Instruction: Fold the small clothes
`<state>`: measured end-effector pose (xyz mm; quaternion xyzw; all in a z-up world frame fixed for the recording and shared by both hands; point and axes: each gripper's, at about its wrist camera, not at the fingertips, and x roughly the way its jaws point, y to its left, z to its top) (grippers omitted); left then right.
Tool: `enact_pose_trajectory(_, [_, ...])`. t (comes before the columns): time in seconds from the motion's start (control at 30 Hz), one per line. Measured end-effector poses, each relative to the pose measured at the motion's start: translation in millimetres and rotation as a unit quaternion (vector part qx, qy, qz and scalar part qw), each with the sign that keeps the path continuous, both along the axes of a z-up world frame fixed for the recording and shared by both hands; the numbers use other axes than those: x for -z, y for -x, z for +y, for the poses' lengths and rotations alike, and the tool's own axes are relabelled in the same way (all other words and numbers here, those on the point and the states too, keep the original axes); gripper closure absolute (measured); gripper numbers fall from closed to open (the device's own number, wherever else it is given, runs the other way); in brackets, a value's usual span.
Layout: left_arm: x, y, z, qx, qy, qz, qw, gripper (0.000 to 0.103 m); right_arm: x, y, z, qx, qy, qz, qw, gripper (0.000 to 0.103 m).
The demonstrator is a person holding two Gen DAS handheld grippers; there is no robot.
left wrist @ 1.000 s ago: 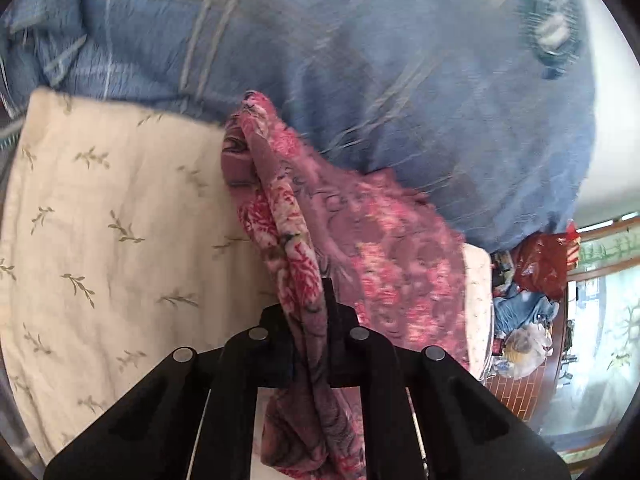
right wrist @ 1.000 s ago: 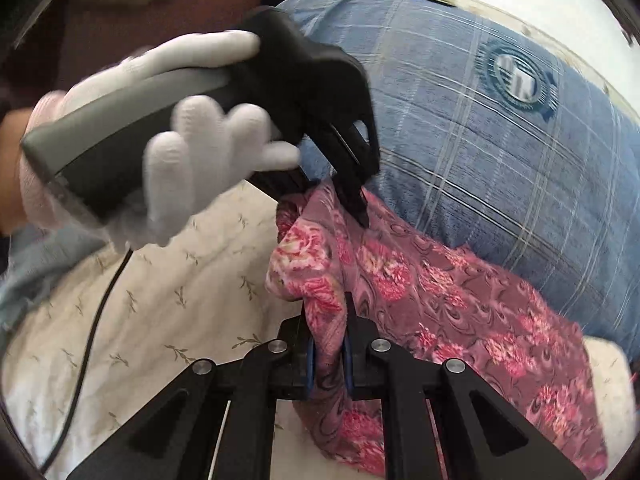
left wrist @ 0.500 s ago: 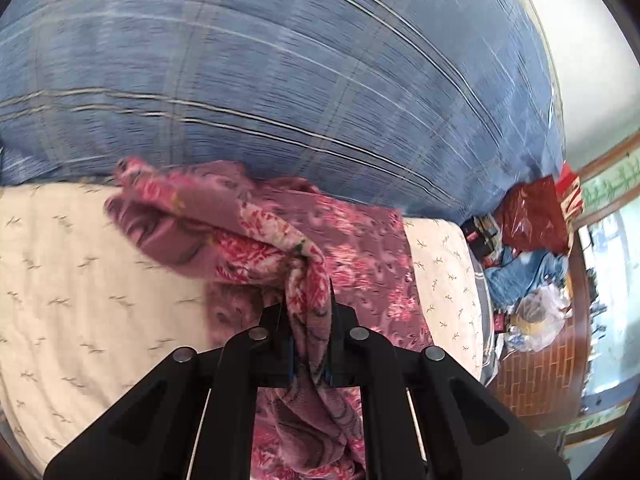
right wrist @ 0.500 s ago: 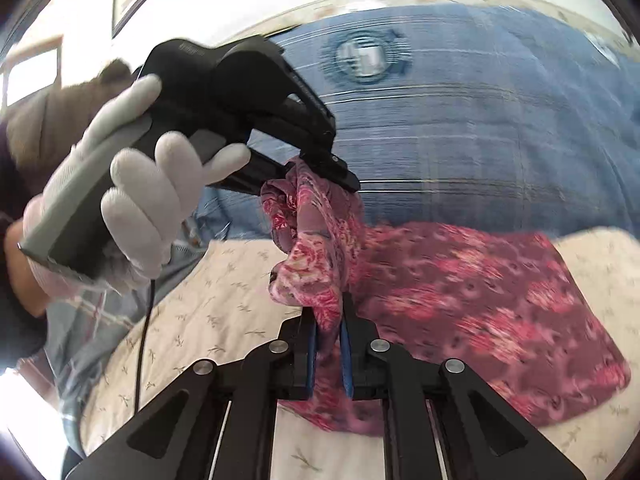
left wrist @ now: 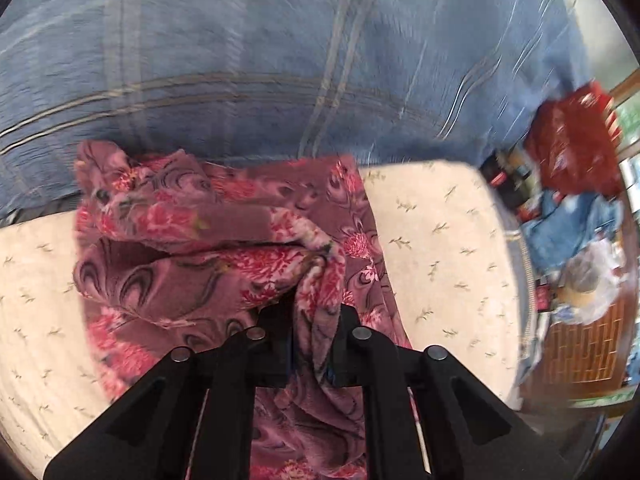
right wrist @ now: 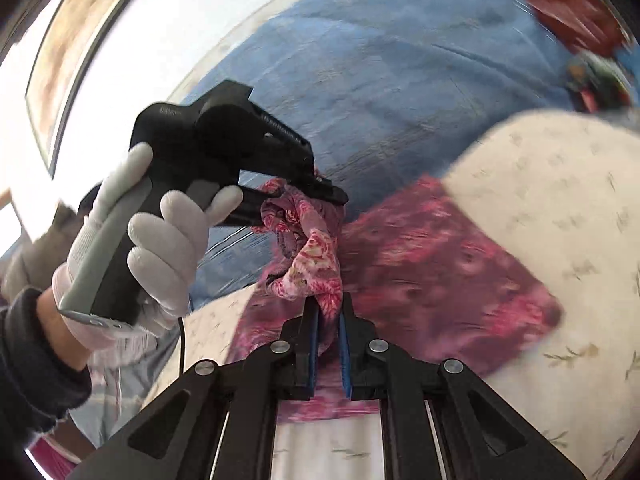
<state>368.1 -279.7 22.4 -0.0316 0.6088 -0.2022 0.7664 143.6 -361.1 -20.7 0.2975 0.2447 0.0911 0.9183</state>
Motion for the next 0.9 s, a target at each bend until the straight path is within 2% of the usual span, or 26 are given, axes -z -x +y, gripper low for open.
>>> enact_pose_trajectory(0.1, [14.4, -2.7, -22.5, 0.005, -0.043, 0.005, 0.9991, 0.084, 23.8, -1.6, -20.7, 0.009, -0.060, 0.021, 0.998, 0.095])
enact_pose_trajectory(0.17, [11.4, -2.3, -29.5, 0.011, -0.049, 0.000, 0.9987, 0.082, 32.6, -7.3, -29.7, 0.005, -0.095, 0.038, 0.995, 0.091])
enact_pose_trajectory(0.3, [-20.7, -1.6, -23.1, 0.013, -0.001, -0.008, 0.9999, 0.081, 38.5, -14.5, -32.1, -0.001, -0.113, 0.056, 0.992, 0.089])
enact_pose_trajectory(0.37, [-46.5, 2.1, -10.2, 0.006, 0.018, -0.035, 0.9992, 0.075, 40.5, -13.0, -35.3, 0.001, -0.122, 0.061, 0.991, 0.088])
enact_pose_trajectory(0.4, [-55.8, 4.2, -1.7, 0.001, 0.017, -0.049, 0.9987, 0.072, 39.9, -11.1, -36.7, 0.003, -0.125, 0.061, 0.990, 0.086])
enact_pose_trajectory(0.47, [-66.1, 7.4, 18.4, -0.012, 0.012, -0.069, 0.9975, 0.058, 34.7, -1.6, -41.1, 0.020, -0.119, 0.056, 0.991, 0.084])
enact_pose_trajectory(0.53, [-65.5, 10.6, 52.0, -0.033, 0.003, -0.079, 0.9964, 0.056, 22.4, 14.2, -54.3, 0.054, -0.117, 0.029, 0.991, 0.082])
enact_pose_trajectory(0.57, [-62.9, 12.4, 66.3, -0.043, 0.000, -0.077, 0.9961, 0.056, 13.7, 20.8, -63.6, 0.075, -0.118, 0.010, 0.990, 0.079])
enact_pose_trajectory(0.6, [-52.6, 14.6, 90.1, -0.063, 0.002, -0.068, 0.9957, 0.056, 5.2, 22.2, -72.7, 0.089, -0.121, -0.006, 0.989, 0.069])
enact_pose_trajectory(0.63, [-45.2, 15.1, 102.7, -0.073, 0.006, -0.059, 0.9955, 0.056, -0.7, 17.0, -79.7, 0.090, -0.124, -0.013, 0.988, 0.054])
enact_pose_trajectory(0.7, [-24.2, 16.4, 131.0, -0.100, 0.021, -0.030, 0.9943, 0.056, -14.4, -21.8, -88.4, 0.050, -0.106, 0.007, 0.993, 0.041])
enact_pose_trajectory(0.8, [6.7, 26.9, 156.2, -0.125, 0.071, 0.012, 0.9896, 0.056, -22.0, -98.7, -84.5, -0.040, -0.086, 0.066, 0.993, 0.041])
enact_pose_trajectory(0.9, [21.3, 31.7, 166.3, -0.132, 0.105, 0.020, 0.9854, 0.056, -6.2, -162.1, -74.6, -0.071, -0.071, 0.137, 0.986, 0.041])
